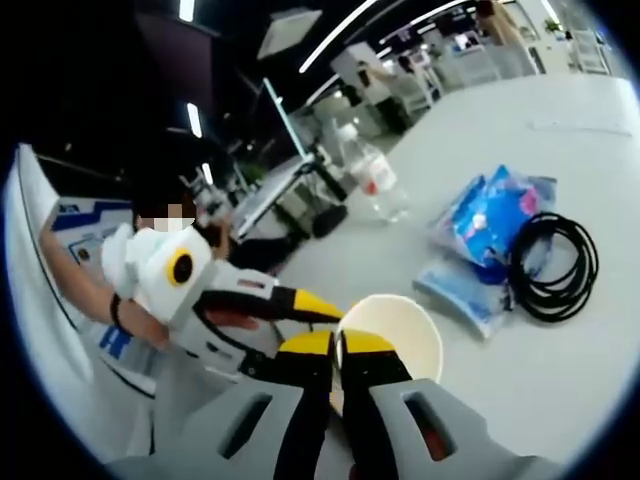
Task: Arrange the tabletop items into an orderly group along one side of the table until the central work area is clear of visible clutter.
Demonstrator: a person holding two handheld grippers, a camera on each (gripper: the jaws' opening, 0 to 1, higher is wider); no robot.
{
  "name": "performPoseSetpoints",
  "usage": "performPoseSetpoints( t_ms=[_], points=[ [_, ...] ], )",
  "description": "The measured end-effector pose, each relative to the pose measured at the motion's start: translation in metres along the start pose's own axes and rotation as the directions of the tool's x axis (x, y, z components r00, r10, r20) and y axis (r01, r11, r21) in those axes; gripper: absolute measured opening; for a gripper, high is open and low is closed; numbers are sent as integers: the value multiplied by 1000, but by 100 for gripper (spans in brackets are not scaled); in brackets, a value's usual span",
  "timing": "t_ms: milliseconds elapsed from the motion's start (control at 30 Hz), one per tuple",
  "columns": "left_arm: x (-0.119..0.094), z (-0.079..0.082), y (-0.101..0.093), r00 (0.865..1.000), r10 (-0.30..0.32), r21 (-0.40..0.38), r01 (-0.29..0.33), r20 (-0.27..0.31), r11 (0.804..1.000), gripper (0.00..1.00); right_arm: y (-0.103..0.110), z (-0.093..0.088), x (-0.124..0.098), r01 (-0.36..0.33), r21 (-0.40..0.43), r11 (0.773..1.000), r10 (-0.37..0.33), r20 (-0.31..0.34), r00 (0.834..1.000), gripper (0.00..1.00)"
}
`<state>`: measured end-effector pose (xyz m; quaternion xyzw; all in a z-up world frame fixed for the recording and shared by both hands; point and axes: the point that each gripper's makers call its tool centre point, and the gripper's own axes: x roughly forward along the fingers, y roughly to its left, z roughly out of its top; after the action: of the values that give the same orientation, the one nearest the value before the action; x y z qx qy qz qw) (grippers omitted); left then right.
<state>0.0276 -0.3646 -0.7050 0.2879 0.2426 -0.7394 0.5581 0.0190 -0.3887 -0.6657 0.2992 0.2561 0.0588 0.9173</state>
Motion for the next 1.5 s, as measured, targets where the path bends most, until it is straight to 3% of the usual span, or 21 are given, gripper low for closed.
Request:
performPoseSetpoints(
  t_ms=[67,200,600,1133,1500],
  points=[
    [-2,-3,4,1000,15,-68,-14,11,998,36,-1,2,1,5,-7,1000,-5,3,1000,0],
    [-8,-12,16,999,52,-121,-50,13,991,36,-4,10,5,15,-20,1000,-14,8,1000,0],
    [-31,-28,62,984,176,-304,-157,35,940,36,-7,35,26,15,-76,997,-14,9,1000,0],
    [-50,-41,84,966,251,-419,-206,55,884,36,4,60,66,-43,-217,975,26,-80,996,0],
    [-58,-43,86,960,273,-456,-215,63,864,36,-1,86,100,-49,-341,939,4,-133,991,0]
  ],
)
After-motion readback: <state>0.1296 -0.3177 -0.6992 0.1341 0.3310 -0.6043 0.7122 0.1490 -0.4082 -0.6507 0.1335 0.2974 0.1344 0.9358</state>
